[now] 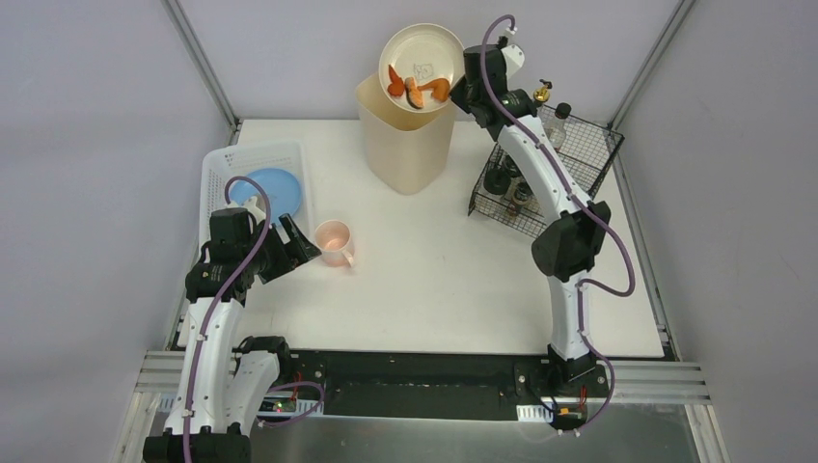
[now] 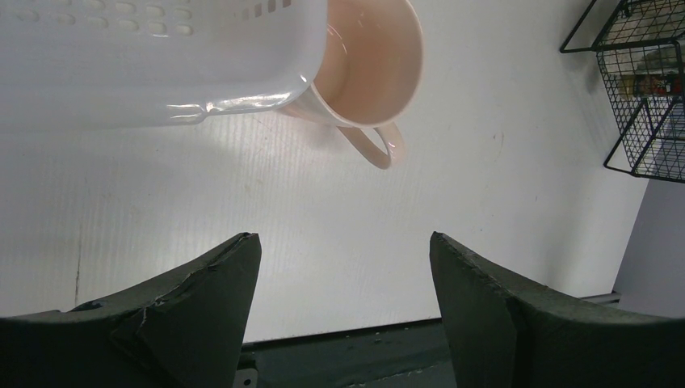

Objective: Clear the kitchen counter

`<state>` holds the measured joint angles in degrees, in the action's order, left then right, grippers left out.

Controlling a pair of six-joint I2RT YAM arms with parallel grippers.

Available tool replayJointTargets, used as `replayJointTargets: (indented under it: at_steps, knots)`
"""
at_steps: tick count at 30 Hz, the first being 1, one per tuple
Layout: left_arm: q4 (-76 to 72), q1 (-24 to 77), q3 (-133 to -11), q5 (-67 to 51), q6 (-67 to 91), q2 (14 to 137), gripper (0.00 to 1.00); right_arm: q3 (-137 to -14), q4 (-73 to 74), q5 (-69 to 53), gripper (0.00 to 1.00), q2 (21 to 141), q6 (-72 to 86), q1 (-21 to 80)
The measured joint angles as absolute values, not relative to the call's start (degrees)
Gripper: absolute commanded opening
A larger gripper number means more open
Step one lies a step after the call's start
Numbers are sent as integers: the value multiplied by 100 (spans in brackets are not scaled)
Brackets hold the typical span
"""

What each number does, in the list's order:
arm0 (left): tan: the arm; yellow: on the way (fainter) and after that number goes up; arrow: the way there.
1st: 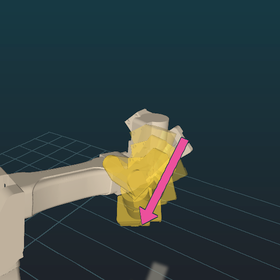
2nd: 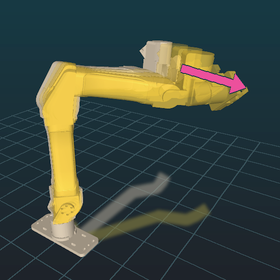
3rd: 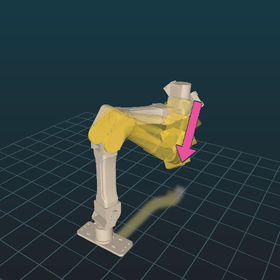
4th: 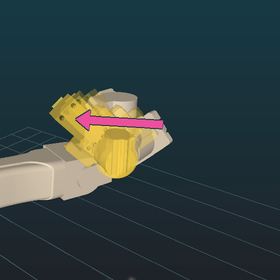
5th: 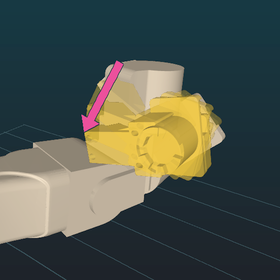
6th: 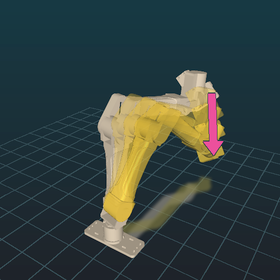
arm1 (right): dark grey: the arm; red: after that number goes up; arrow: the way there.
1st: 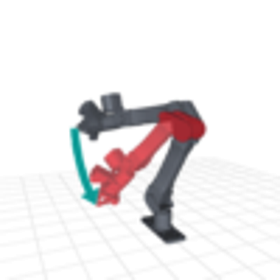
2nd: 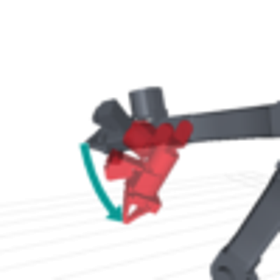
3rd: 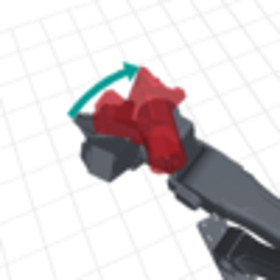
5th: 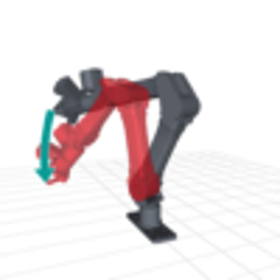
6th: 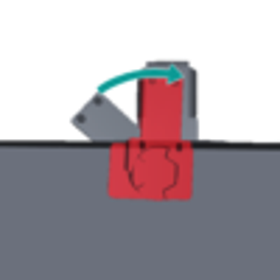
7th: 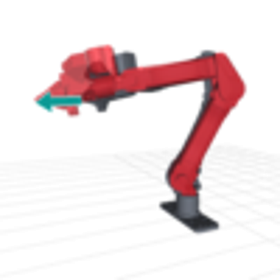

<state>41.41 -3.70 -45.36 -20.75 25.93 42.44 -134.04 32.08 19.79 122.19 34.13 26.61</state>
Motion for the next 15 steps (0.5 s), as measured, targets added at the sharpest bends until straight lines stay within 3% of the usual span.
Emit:
replayJointTargets:
  at_steps: [15]
  knots:
    - [4139,-370,-4523,-2099,2593,4324,79,-12283,943,2991,0,12254,1214,3208]
